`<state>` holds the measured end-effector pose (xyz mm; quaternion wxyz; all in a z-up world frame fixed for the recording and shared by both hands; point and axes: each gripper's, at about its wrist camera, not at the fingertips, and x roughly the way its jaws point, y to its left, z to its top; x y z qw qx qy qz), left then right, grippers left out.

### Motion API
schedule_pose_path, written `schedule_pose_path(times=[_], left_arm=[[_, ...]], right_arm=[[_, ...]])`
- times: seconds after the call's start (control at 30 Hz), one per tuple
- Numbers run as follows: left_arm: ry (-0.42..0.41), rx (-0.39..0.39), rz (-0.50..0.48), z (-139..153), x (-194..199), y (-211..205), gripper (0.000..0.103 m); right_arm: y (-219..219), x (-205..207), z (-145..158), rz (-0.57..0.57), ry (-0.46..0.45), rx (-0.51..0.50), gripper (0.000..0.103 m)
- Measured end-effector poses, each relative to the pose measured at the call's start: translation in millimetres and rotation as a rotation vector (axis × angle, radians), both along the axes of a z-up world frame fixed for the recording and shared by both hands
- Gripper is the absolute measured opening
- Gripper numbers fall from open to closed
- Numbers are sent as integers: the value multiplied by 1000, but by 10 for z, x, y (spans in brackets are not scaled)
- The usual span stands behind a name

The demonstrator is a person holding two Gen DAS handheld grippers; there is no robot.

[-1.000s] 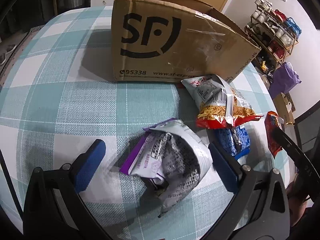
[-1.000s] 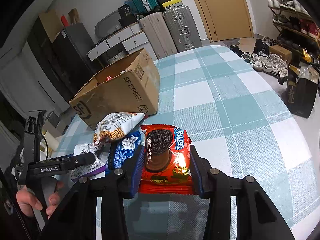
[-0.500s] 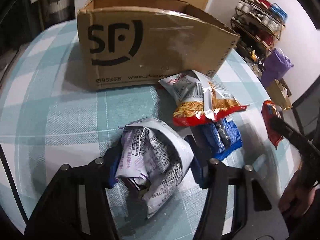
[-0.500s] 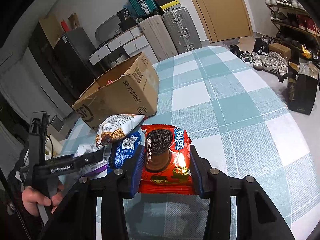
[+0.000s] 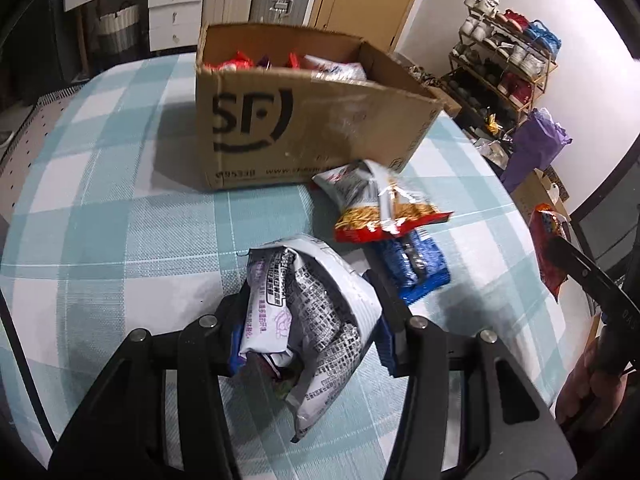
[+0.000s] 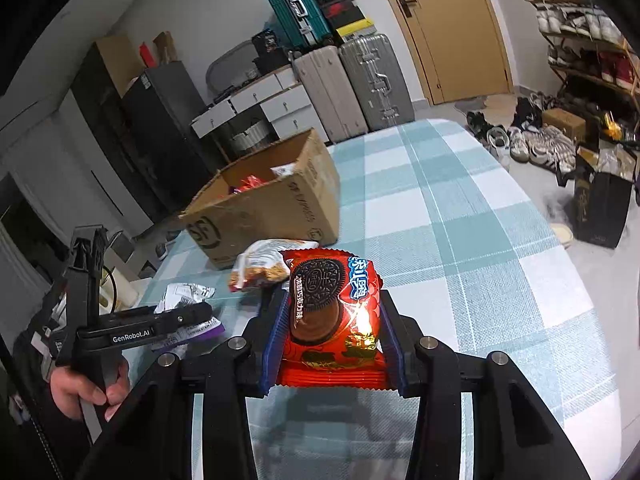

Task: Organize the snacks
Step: 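Grasp the white-purple bag with the left tool and lift both packs toward the box, then open both tools over the box to drop the bag and Oreo pack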

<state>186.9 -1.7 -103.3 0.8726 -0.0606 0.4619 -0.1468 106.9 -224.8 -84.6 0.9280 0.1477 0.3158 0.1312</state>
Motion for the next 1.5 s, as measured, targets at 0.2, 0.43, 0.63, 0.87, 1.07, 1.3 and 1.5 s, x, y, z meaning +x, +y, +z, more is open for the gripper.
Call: schedule_pose_path(times=[0.2,0.43,0.63,0.87,1.07,1.3,1.5], left_arm=[[-43,0,13,242,-181,59,47],[-73,-32,23,550,-335,282,47],[-100,-44,28,776,-310,348,47],[-140,-36,29,1094,-188,415,47],[-178,-28,34,1360,-36,465,47],[-185,-24,28,1575,280,485,47],[-182,-21,24,1668,633,471,47]], right_arm=[[122,-163,187,22,-31,-19,43],[232,-257,434,67,-73,-34,43],[360,-189,652,139,-94,-31,43],[484,46,933,199,-108,-24,43],[637,350,1167,247,-124,-52,43],[858,702,1384,279,-143,-127,43],[977,1091,1515,291,-141,-137,43]])
